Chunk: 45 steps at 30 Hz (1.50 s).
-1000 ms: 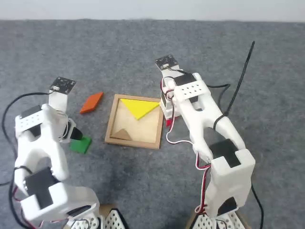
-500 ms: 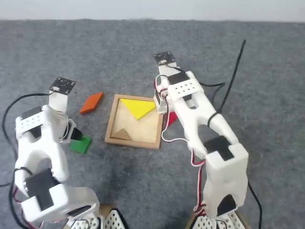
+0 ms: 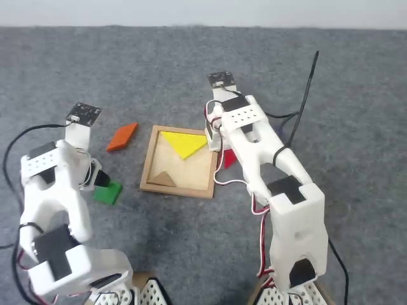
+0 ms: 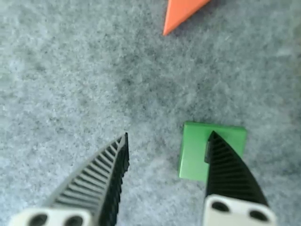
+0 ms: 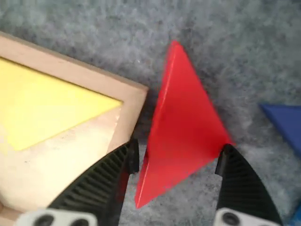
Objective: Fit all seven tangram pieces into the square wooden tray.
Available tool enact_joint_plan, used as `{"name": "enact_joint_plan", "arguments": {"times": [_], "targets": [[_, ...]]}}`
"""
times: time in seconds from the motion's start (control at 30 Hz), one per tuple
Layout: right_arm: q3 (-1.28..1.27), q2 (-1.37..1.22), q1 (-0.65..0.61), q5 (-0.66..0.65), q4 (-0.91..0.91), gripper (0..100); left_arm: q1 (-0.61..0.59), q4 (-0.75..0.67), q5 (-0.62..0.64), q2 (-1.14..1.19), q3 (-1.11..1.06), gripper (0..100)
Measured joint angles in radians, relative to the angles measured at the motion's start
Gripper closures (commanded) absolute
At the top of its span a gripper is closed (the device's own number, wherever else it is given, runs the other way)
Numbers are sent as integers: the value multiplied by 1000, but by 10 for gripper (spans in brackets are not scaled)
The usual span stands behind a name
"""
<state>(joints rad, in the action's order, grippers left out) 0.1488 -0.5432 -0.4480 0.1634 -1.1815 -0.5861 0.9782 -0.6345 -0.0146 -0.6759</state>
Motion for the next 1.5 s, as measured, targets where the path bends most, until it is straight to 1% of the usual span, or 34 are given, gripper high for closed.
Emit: {"name": "enact_joint_plan", "arguments": {"times": [0.1,0.2,0.23,0.4,0.53,0.7,0.9,1.03,1.1,1.3,1.5], "targets": [[-2,-9,20,0,0,720,0,0,0,0,0,750],[-2,-15,28,0,0,659,0,0,0,0,0,750],[-2,-17,28,3,0,654,0,0,0,0,0,750],[-2,-17,28,-6,0,678,0,0,0,0,0,750],[31,-23,28,-78,-2,677,0,0,0,0,0,750],[100,-92,28,-164,-2,677,0,0,0,0,0,750],[183,-149,29,-184,-54,682,0,0,0,0,0,750],[239,-176,29,-187,-104,766,0,0,0,0,0,750],[258,-187,31,-190,-124,785,0,0,0,0,0,750],[275,-198,35,-190,-149,690,0,0,0,0,0,750],[275,-198,31,-187,-178,657,0,0,0,0,0,750]]}}
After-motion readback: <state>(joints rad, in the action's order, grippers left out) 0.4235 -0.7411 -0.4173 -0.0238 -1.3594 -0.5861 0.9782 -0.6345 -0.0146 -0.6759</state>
